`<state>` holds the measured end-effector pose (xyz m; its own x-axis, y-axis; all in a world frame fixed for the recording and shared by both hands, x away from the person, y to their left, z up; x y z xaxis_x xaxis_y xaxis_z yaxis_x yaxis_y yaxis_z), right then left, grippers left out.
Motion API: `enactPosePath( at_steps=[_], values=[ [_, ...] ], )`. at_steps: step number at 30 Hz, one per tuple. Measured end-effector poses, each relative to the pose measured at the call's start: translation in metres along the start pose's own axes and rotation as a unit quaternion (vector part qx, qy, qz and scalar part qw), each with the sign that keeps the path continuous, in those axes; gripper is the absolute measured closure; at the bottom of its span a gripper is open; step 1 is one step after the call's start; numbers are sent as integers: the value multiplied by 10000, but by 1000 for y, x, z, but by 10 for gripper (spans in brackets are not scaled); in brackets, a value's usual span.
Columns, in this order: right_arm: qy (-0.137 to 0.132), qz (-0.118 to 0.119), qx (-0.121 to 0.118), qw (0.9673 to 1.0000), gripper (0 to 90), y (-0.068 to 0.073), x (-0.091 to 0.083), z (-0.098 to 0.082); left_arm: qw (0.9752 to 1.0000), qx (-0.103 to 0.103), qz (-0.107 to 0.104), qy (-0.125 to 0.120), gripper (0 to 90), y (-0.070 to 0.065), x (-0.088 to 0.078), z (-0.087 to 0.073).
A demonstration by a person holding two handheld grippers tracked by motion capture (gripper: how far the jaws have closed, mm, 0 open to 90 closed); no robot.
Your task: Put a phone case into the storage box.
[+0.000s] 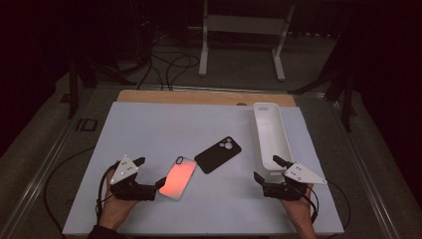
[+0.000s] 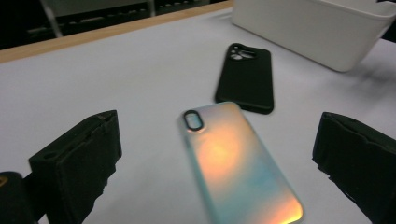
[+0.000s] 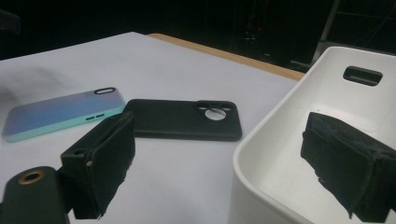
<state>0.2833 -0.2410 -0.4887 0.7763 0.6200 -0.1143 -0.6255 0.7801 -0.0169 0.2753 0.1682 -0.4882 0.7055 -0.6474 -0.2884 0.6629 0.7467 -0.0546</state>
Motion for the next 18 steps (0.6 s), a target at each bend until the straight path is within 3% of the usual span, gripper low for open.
enactPosePath(
  at_steps=[9, 10, 11, 18],
  values=[
    [-5, -9, -12, 10000, 101, -1, 0, 0, 9996, 124, -183, 175, 184, -19, 15, -7],
    [1, -7, 0, 10000, 101, 0, 0, 0, 9992, 176, -269, 217, 292, -22, 18, -9],
    [5, -10, -2, 10000, 100, 0, 0, 0, 9989, 163, -351, 246, 338, -23, 20, -11],
    [-1, -33, -4, 10000, 101, -1, 0, 0, 9958, 126, -762, 500, 560, -39, 33, -22]
  ],
)
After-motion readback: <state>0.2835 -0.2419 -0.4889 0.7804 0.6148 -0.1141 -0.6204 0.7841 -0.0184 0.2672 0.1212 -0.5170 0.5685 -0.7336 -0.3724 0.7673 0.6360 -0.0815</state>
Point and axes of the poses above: each handheld gripper's, and its own axes: x roughly forward along the jaws, z roughly out of its top, y roughly to its left, the point moved 4 cm from there along x, roughly forward along the jaws, and after that the axes turned 11 degrees about -y, right-handed, at the moved point
